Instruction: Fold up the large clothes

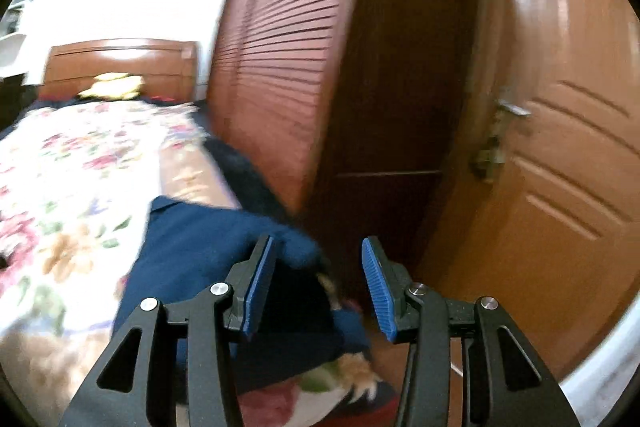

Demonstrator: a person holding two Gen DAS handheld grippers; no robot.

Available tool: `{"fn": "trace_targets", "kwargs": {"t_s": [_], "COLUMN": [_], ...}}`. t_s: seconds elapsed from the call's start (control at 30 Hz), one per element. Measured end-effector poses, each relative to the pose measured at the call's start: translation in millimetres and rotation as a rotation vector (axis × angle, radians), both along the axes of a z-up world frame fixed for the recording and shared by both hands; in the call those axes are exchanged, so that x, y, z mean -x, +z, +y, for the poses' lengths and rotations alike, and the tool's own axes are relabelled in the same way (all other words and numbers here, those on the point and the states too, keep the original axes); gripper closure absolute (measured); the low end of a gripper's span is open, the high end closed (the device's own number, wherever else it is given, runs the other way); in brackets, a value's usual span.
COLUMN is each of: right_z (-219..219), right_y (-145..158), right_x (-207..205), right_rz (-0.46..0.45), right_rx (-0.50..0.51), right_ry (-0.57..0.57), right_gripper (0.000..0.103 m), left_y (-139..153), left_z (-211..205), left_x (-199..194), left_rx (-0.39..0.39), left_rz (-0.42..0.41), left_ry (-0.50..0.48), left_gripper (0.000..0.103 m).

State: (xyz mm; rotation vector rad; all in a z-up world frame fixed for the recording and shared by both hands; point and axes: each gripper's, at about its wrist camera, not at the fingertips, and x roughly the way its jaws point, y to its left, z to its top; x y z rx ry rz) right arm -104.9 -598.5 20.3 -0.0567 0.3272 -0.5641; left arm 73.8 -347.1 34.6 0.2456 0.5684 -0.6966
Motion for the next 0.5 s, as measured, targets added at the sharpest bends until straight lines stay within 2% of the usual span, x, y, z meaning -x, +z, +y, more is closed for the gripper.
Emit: {"fn": "trace_targets", "kwargs": {"t_s": [0.13, 0.23, 0.37, 0.5], "right_z": [13, 26, 35, 20], "right_y": [10, 10, -15, -50], "right_x": [8, 1, -27, -45], "right_rz": [-0.026, -0.019, 0.083, 0.186], "right_rx": [0.024, 0.025, -0.035, -0.083], "right_ry": [-0.029, 0.041, 0.194, 0.192], "right_gripper": [0.056, 0.056, 0.056, 0.056], "left_y": [-14, -23, -32, -35], "left_z": [23, 42, 71, 101], "left_x": [-1, -2, 1, 5], "left_rx": [-0.001, 0.005, 0.023, 0.05], "left_rz": [0.011, 0.023, 0.039, 0.044], "left_ry": [0.001, 0.015, 0.053, 0.101], "left_gripper": [0.008, 0.008, 0.008, 0.008]}}
